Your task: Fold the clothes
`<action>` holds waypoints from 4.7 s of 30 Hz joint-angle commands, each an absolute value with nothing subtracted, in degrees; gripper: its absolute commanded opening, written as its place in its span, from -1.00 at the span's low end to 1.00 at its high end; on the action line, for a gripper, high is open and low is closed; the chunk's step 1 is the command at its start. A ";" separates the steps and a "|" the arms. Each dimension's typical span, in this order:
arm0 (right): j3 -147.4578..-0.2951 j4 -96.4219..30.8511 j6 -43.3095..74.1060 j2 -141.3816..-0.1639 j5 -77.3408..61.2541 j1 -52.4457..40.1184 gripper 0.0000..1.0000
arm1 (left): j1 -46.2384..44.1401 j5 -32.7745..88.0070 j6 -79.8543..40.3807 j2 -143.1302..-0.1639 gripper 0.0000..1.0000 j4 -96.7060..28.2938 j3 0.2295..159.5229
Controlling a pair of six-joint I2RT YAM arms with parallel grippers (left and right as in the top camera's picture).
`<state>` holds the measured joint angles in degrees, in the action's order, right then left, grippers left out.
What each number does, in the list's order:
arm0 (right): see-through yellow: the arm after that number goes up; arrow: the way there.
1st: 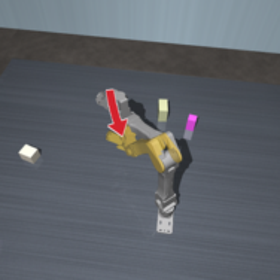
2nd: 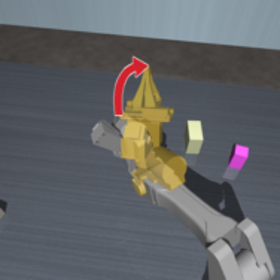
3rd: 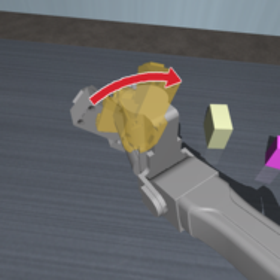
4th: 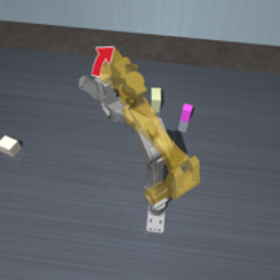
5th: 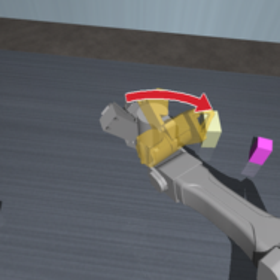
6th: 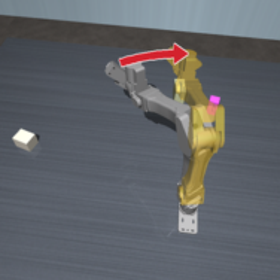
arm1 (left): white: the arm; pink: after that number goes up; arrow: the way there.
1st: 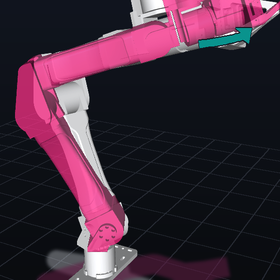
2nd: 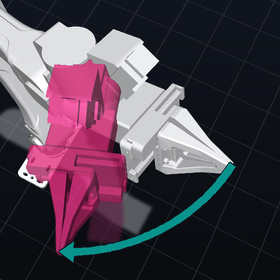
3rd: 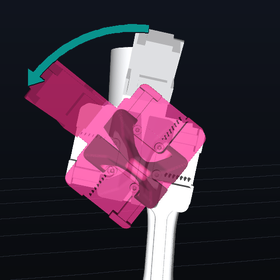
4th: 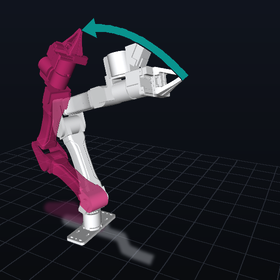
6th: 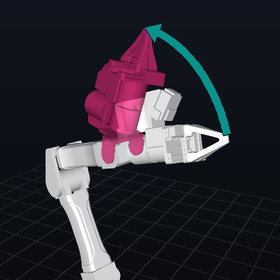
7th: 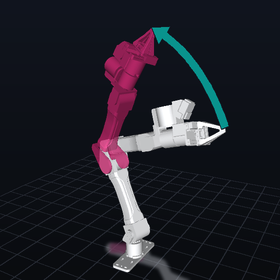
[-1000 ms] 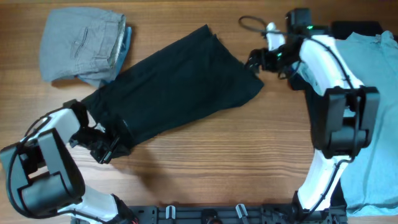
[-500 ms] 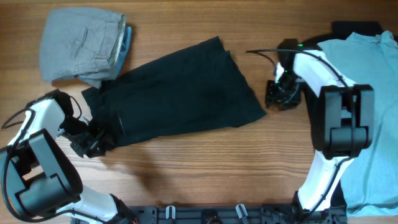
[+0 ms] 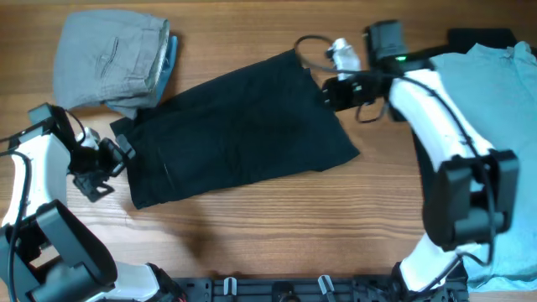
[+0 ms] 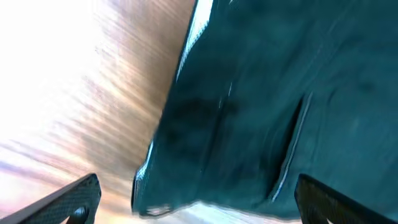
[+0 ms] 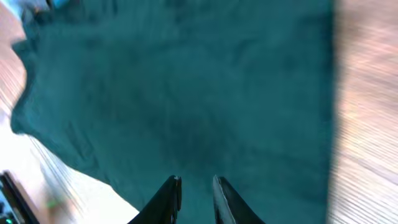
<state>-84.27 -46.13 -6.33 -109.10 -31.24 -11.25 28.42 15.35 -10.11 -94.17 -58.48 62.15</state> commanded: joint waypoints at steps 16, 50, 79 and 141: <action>-82.74 -46.41 -2.81 -123.81 -26.96 -12.97 -0.71 | 19.90 27.00 4.69 -112.75 1.00 -46.44 60.14; -85.62 -53.17 5.72 -111.13 -19.70 3.99 -0.67 | -22.68 8.71 -20.88 -115.57 -0.92 -72.69 105.75; -85.60 -52.66 -16.40 -111.13 -43.83 -16.56 0.42 | -12.51 3.22 -13.26 -109.89 -0.15 -76.97 101.86; -81.62 -43.92 6.52 -110.98 -1.21 -21.04 -0.91 | -17.37 11.53 -17.15 -113.49 0.21 -54.68 80.62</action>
